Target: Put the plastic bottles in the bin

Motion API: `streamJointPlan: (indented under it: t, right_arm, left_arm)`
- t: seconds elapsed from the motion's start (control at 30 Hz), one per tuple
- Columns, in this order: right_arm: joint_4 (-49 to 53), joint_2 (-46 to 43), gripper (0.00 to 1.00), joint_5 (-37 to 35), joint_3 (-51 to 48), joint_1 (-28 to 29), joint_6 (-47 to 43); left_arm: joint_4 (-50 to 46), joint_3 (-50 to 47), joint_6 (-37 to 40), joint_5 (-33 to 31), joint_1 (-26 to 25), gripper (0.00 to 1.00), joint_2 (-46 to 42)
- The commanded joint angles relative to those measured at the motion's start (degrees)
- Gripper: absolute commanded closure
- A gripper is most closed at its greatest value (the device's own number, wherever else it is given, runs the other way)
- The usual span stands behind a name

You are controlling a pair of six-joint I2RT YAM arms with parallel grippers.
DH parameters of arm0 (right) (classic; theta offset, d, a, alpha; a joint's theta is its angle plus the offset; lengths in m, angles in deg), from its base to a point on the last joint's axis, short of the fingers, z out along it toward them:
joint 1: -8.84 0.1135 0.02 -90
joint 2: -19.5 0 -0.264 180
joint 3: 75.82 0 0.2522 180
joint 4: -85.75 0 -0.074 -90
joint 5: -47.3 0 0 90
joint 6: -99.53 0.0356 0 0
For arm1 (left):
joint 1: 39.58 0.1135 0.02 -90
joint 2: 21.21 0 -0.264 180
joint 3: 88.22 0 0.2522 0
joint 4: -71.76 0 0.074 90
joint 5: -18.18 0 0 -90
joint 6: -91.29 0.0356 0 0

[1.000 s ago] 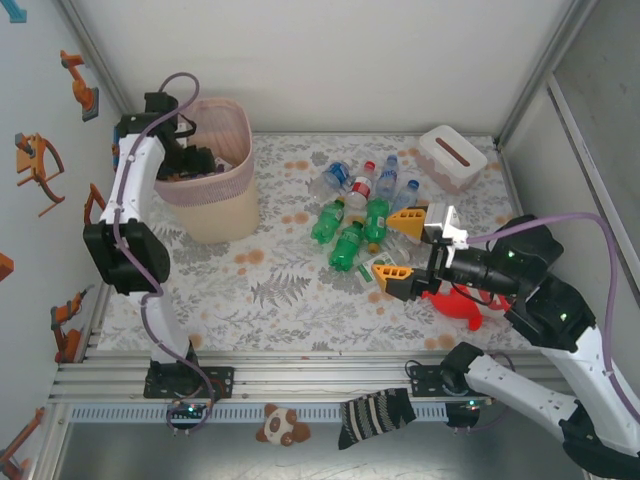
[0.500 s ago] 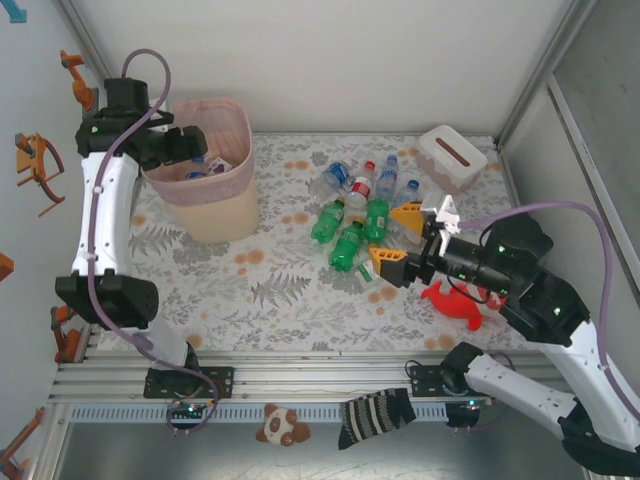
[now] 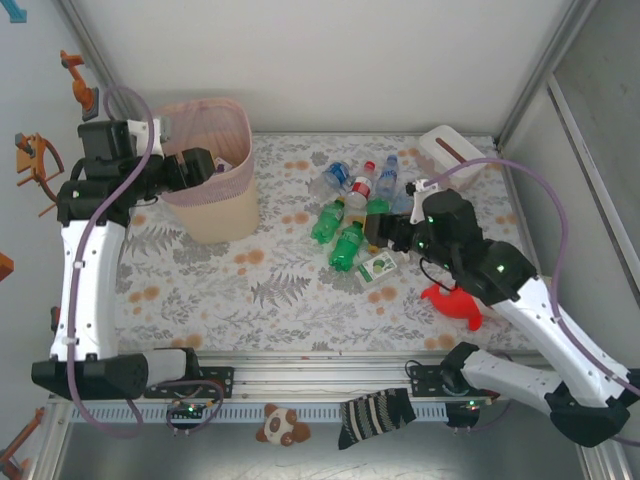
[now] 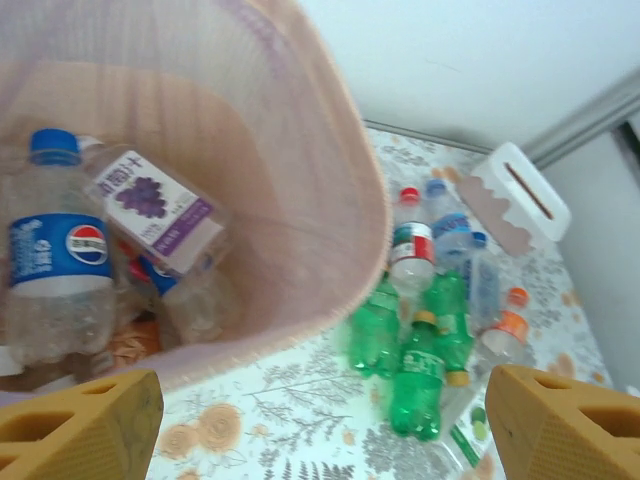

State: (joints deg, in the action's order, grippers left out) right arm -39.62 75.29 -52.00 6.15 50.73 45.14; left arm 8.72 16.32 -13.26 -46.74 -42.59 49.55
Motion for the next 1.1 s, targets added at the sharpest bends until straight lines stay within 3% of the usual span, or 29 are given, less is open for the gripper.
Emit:
streamJointPlan:
  t: [0.0,0.23,0.57,1.07]
  right_arm:
    - [7.43,1.56,0.14,-14.96,-1.72,0.39,17.44]
    - [13.30,5.27,0.14,-22.11,-5.86,0.45,34.27]
    - [12.74,19.39,0.15,-14.25,-5.98,1.32,47.88]
    - [3.69,31.69,0.14,-9.28,-7.56,2.50,56.17]
  left_arm:
    - [4.92,-3.23,-1.27,6.27,-0.60,0.16,-3.52]
    - [8.64,-9.14,-3.41,8.01,-2.12,0.16,-8.51]
    - [11.13,-14.64,-4.46,8.89,-3.22,0.16,-10.81]
    - [15.66,-18.45,-5.47,9.70,-3.41,0.13,-11.78]
